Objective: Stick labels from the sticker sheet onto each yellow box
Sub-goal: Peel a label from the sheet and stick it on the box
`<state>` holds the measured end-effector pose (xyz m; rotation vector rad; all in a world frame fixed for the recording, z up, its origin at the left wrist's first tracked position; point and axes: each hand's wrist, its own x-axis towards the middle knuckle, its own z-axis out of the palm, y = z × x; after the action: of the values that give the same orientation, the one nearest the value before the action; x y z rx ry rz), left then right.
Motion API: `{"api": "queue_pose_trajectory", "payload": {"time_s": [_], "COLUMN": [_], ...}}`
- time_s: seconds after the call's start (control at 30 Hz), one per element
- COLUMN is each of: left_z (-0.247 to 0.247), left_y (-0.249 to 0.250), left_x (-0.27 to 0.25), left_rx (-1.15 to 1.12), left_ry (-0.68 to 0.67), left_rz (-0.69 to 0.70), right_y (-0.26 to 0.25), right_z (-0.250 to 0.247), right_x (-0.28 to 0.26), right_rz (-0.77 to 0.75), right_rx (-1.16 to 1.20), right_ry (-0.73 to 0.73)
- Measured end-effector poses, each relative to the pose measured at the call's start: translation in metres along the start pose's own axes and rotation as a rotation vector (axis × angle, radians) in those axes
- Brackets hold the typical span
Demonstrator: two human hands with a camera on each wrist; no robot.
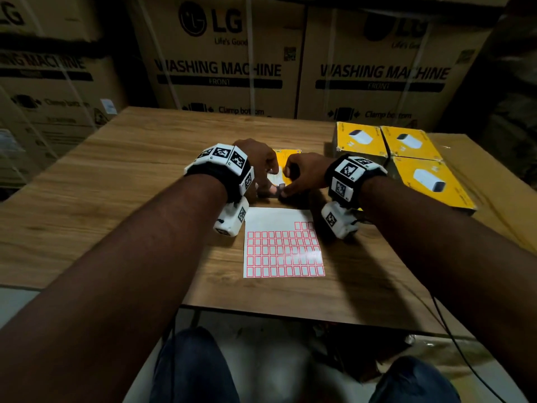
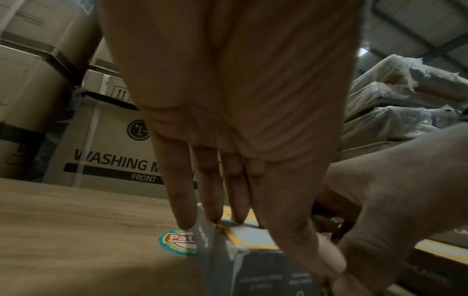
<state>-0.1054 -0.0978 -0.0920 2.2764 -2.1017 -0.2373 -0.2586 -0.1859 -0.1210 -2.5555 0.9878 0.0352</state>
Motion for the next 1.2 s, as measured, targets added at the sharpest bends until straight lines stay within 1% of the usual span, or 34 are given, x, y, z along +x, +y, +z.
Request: {"api": "queue_pose_trajectory", "payload": {"time_s": [0.13, 0.23, 0.4, 0.5, 0.7, 0.87, 0.93, 1.0, 1.07, 1.2], "left_z": [0.005, 0.010, 0.016, 0.016, 0.017, 0.015, 0.019, 0.024, 0.021, 0.015], "left_y": [0.002, 0.003, 0.005, 0.007, 0.007, 0.003, -0.002, -0.007, -0.004, 0.002], "left_x": [0.004, 0.008, 0.015, 0.018, 0.034, 0.040, 0.045, 0.051, 0.046, 0.034], "left_rx": [0.026, 0.041, 0.076, 0.053, 0.002, 0.006, 0.009, 0.020, 0.028, 0.017], "left_ry": [0.020, 0.027, 0.056, 0.053, 0.078, 0.067, 0.056, 0.077, 0.096, 0.114], "left_rz": [-0.024, -0.044, -0.064, -0.084, -0.215, -0.250, -0.255, -0.249, -0.262, -0.211], "right_y": [0.002, 0.002, 0.006, 0.007, 0.003, -0.001, -0.003, -0.004, -0.005, -0.005], "right_z": [-0.006, -0.009, -0.008, -0.006, -0.009, -0.012, -0.012, -0.011, -0.009, -0.008], "right_x": [0.004, 0.005, 0.005, 0.005, 0.003, 0.004, 0.003, 0.004, 0.005, 0.006], "right_rz": [0.002, -0.005, 0.001, 0.014, 0.019, 0.038, 0.036, 0.032, 0.041, 0.062], "right_rx": [0.005, 0.026, 0.106, 0.132, 0.151, 0.114, 0.106, 0.070, 0.029, 0.051], "right_ry": [-0.092, -0.127, -0.130, -0.133, -0.128, -0.137, -0.126, -0.105, -0.083, -0.084]}}
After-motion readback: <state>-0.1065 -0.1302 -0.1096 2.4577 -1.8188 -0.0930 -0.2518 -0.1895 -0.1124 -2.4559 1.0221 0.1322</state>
